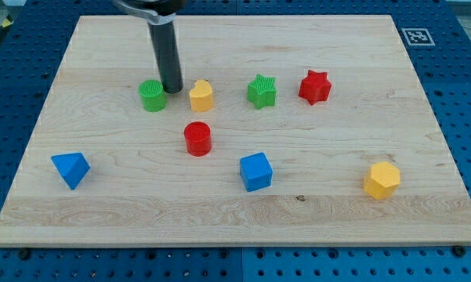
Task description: Push the red circle diagonally bottom left to the green star
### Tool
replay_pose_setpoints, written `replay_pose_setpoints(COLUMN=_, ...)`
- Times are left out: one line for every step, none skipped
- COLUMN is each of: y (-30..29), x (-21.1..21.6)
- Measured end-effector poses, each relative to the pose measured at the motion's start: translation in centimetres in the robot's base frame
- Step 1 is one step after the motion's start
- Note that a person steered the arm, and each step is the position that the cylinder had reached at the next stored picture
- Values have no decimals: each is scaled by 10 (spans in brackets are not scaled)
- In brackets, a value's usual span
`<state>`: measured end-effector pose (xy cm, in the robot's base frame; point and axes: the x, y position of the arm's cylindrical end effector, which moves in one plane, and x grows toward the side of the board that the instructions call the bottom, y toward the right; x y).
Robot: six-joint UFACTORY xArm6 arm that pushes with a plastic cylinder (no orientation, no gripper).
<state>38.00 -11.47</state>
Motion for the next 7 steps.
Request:
replay_pose_setpoints(y=-22, x=1)
replay_pose_setpoints(y=-24, x=-5)
replay_pose_setpoints(y=-33, x=-24)
replay_pose_setpoints(y=-58, x=-29)
replay_pose_setpoints(y=-97, x=-28)
replay_pose_setpoints(y=-126, x=-15)
replay_pose_setpoints(y=-130, x=28)
